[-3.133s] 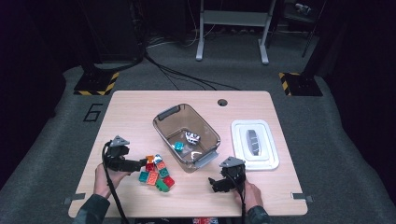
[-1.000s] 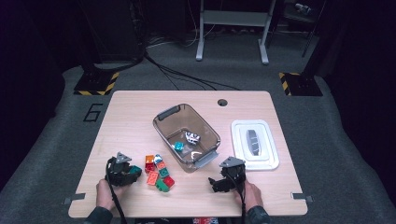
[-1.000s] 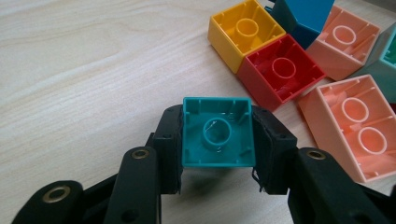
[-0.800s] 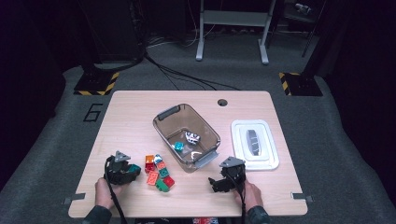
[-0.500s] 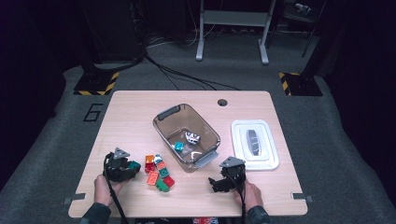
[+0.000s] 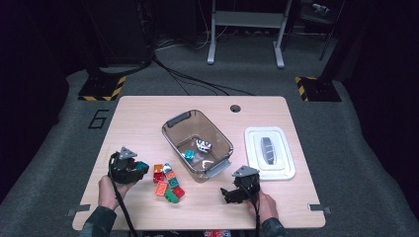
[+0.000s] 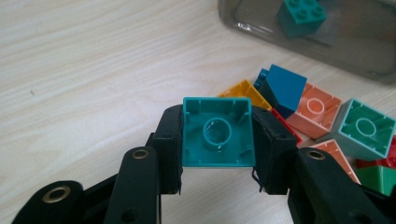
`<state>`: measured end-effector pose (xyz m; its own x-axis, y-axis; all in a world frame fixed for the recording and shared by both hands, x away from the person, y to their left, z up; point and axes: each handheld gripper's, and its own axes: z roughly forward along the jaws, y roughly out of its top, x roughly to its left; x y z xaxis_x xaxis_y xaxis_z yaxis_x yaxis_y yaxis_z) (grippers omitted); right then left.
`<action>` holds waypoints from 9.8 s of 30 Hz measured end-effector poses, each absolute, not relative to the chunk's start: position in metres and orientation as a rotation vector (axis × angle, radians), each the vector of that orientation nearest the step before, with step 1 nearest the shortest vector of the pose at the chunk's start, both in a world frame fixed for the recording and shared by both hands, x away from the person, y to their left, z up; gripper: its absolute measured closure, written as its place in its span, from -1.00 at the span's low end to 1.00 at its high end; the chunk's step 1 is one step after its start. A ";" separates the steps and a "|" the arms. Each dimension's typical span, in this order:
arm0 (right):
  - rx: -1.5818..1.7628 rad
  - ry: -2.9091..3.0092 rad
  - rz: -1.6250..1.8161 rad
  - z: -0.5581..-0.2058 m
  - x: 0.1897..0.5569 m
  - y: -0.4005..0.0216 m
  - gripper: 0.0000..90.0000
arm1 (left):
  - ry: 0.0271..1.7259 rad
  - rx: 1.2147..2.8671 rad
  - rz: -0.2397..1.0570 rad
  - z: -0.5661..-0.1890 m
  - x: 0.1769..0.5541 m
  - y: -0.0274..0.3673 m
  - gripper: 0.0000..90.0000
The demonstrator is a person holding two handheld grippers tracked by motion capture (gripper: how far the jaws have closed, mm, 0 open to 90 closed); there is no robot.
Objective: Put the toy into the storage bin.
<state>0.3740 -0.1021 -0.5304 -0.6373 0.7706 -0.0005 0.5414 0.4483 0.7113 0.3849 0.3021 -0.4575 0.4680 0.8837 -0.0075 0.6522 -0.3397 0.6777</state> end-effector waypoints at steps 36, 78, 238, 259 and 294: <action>1.120 2.378 0.995 -0.530 0.374 -0.102 -1.00 | 1.167 2.116 0.565 -0.385 0.430 0.282 0.31; 1.097 2.390 0.986 -0.530 0.374 -0.103 -1.00 | 1.041 2.198 0.450 -0.377 0.469 0.198 0.31; 1.121 2.374 0.991 -0.531 0.373 -0.101 -1.00 | 1.107 2.138 0.538 -0.363 0.430 0.277 0.32; 1.119 2.379 0.992 -0.531 0.374 -0.100 -1.00 | 1.015 2.192 0.480 -0.363 0.470 0.208 0.32; 1.111 2.383 0.989 -0.530 0.374 -0.100 -1.00 | 1.114 2.136 0.492 -0.396 0.407 0.255 -0.71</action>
